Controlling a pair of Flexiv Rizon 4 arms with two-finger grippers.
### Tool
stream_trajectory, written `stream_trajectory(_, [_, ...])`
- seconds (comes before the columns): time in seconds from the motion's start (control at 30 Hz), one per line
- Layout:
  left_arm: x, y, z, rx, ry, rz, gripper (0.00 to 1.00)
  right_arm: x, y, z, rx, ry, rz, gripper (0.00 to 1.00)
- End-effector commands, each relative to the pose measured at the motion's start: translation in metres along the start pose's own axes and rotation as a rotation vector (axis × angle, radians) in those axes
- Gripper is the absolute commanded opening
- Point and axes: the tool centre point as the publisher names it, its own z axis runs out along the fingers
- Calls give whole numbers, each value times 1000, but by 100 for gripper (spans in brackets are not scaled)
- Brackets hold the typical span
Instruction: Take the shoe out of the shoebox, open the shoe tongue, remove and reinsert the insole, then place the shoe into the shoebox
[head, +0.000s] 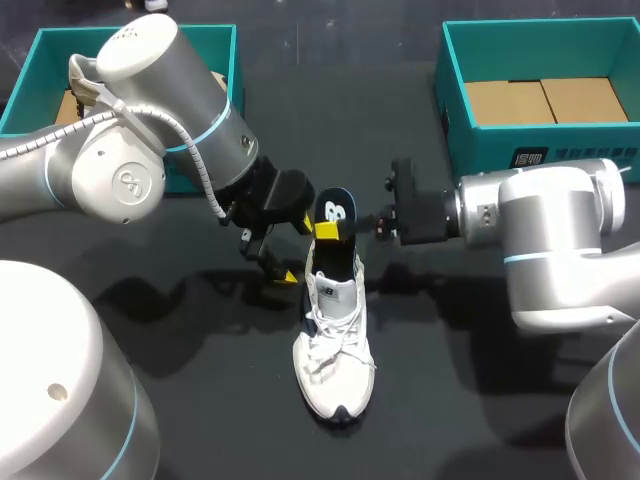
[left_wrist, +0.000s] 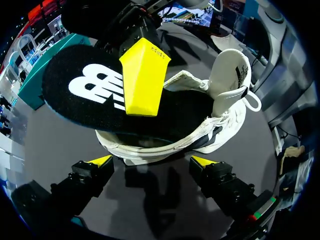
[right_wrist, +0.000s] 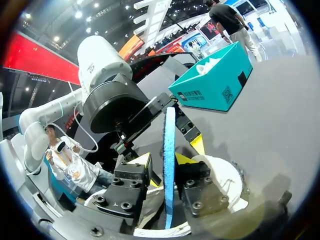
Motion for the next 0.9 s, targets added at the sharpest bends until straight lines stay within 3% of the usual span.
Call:
stream_trajectory(0.03, [0, 0, 0, -1, 0, 1, 100, -5, 0, -9, -7, 13, 9, 0])
stream_trajectory(0.3, [0, 0, 0, -1, 0, 1, 100, -15, -20, 2, 18, 38, 94, 0])
stream_trajectory(0.53, [0, 0, 0, -1, 0, 1, 100, -6, -43, 7, 32, 19, 171, 0])
stream_trajectory(0.7, [0, 0, 0, -1, 0, 1, 100, 2, -42, 3, 17, -7, 153, 0])
stream_trajectory(0.73, [0, 0, 0, -1, 0, 1, 100, 3, -40, 3, 14, -12, 142, 5])
stream_trajectory(0.8, [0, 0, 0, -1, 0, 1, 100, 5, -35, 1, 11, -22, 123, 25])
stream_trajectory(0.9, [0, 0, 0, -1, 0, 1, 100, 8, -29, -3, 15, -39, 97, 27])
